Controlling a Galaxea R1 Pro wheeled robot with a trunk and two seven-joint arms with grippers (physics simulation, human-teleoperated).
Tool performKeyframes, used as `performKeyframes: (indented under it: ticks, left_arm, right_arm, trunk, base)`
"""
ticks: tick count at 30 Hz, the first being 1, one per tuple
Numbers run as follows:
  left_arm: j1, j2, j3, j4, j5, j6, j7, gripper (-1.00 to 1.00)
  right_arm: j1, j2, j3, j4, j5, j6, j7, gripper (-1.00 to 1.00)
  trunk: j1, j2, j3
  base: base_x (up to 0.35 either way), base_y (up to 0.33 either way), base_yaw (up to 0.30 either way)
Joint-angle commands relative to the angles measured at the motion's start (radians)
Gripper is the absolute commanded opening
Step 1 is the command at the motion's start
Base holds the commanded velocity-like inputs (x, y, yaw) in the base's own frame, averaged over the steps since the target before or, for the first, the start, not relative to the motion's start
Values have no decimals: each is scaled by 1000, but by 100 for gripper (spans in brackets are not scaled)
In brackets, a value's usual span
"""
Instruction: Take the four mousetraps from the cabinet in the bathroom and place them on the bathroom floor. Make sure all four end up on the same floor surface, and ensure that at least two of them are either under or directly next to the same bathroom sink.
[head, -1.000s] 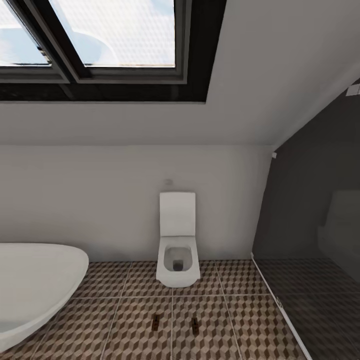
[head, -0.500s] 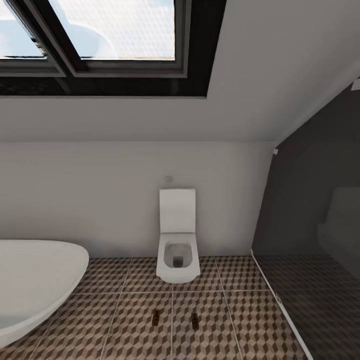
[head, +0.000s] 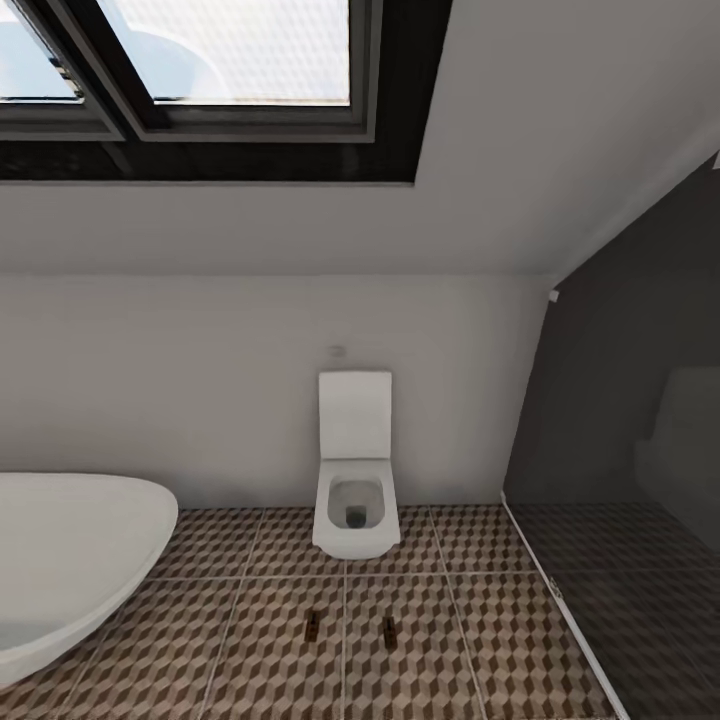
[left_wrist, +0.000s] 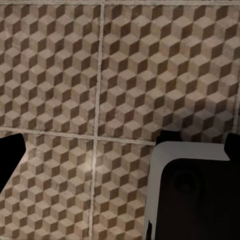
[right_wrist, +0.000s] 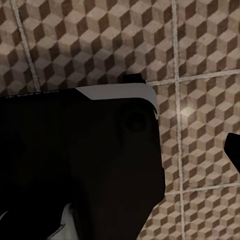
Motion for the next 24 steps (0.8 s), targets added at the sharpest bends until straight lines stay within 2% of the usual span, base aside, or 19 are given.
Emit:
performKeyframes:
  ticks: [1,24]
  left_arm:
    - [0,0,-7,1,6,-2,-1,100]
    - [0,0,-7,1,6,-2,-1,100]
  right_arm:
    - [0,0,8,-2,-7,6,-6,100]
    - [0,3,8,-3,-8,6,-6,100]
  trunk:
    - [0,-1,-2]
    - [0,-1,-36]
  base:
    - [0,0,0]
    - [0,0,0]
